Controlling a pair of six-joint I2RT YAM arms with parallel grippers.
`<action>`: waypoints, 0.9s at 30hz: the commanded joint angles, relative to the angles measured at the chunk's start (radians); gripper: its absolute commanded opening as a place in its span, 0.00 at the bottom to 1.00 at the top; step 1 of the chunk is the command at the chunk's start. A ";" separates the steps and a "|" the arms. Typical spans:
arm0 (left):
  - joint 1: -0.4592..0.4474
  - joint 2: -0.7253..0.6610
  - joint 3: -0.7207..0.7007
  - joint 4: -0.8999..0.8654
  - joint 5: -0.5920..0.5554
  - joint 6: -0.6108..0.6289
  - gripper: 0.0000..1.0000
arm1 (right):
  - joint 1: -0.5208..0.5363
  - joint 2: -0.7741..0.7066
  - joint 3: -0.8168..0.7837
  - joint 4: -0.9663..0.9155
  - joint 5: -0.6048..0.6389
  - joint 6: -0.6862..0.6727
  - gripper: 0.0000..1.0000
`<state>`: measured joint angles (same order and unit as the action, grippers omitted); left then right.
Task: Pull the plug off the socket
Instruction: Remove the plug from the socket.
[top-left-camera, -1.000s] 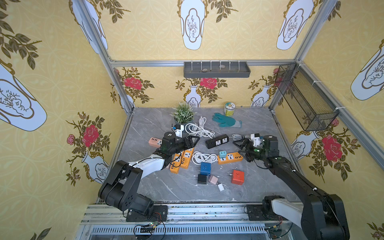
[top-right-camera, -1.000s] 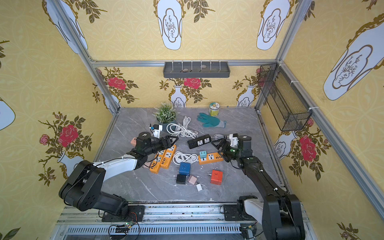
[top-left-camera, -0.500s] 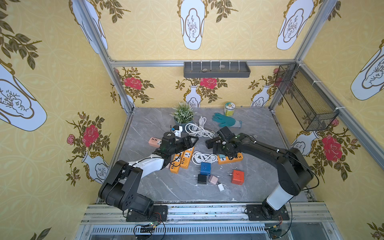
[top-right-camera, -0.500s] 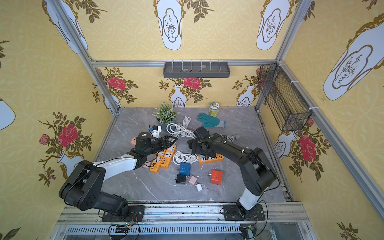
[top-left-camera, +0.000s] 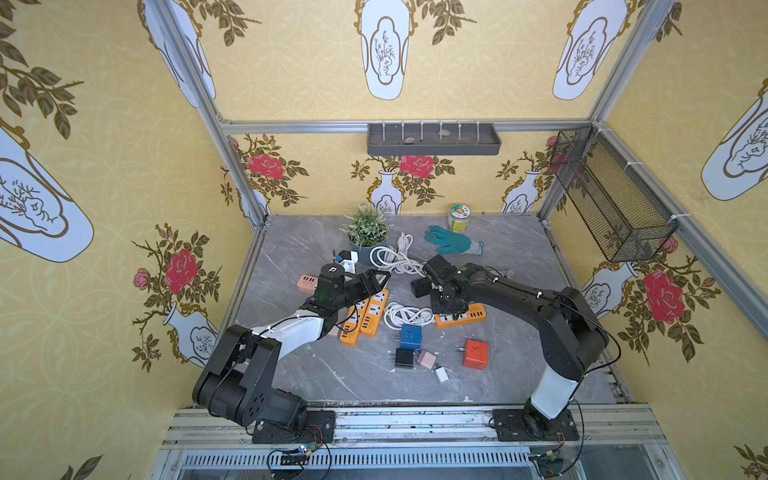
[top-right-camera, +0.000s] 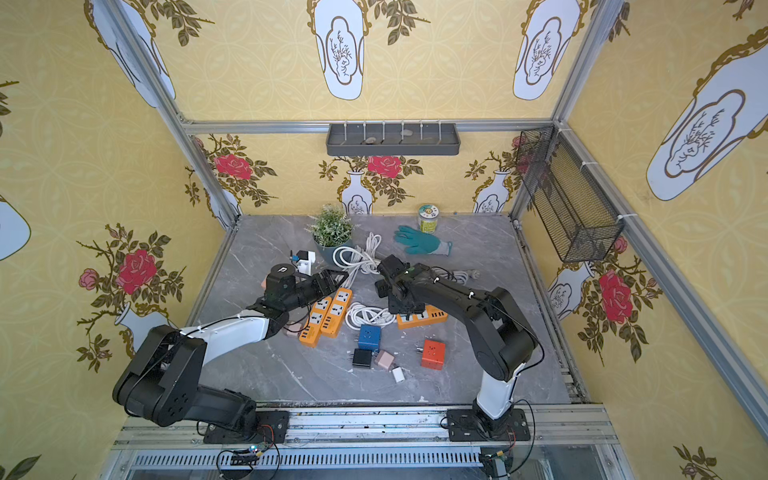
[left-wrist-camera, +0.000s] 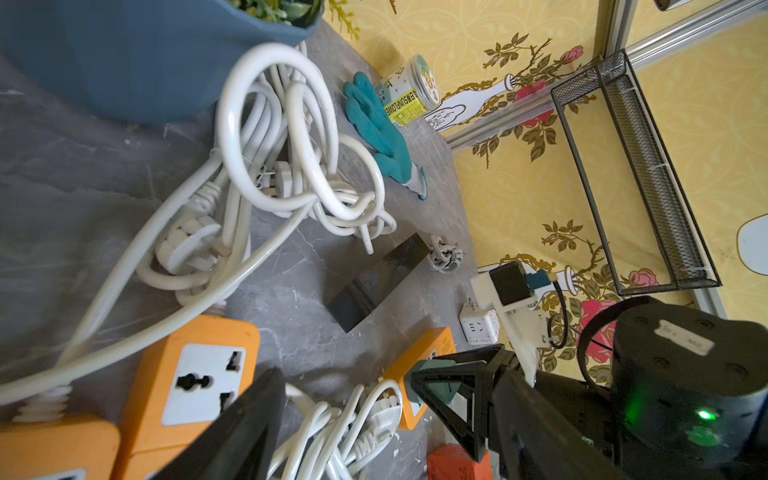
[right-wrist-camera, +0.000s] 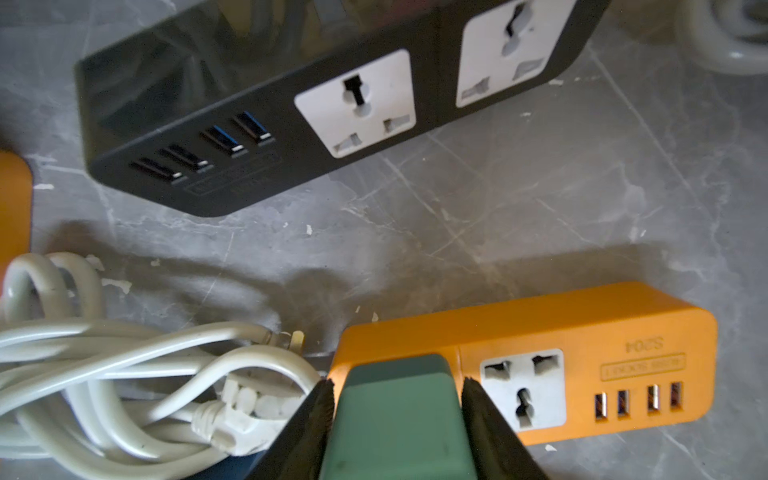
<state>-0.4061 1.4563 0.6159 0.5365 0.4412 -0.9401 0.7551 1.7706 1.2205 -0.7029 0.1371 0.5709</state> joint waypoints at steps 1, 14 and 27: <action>0.001 0.004 0.000 0.006 0.012 0.014 0.84 | 0.004 0.003 0.001 0.006 -0.027 -0.018 0.44; -0.089 0.159 0.144 0.086 0.286 0.010 0.86 | -0.193 -0.373 -0.244 0.248 -0.171 -0.046 0.31; -0.216 0.288 0.293 0.028 0.307 0.141 0.89 | -0.315 -0.537 -0.358 0.309 -0.312 -0.088 0.30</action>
<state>-0.6094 1.7390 0.8959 0.6018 0.7704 -0.9066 0.4404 1.2362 0.8631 -0.4648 -0.1307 0.4969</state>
